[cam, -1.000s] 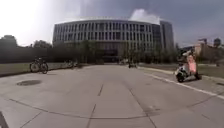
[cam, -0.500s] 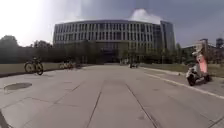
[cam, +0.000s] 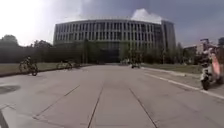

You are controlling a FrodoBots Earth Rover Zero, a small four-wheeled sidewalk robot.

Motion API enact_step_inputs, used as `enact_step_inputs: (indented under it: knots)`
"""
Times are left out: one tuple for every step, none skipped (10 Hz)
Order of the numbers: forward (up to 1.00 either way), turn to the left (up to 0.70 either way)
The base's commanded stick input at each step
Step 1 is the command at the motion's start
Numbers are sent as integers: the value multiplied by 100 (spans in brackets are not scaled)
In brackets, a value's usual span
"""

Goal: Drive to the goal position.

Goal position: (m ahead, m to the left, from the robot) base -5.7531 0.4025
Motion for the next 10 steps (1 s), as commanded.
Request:
enact_step_inputs:
  knots:
    - [100, 0]
    - [100, 0]
    - [100, 0]
    - [100, 0]
    - [100, 0]
    - [100, 0]
    - [100, 0]
    - [100, 0]
    - [100, 0]
    - [100, 0]
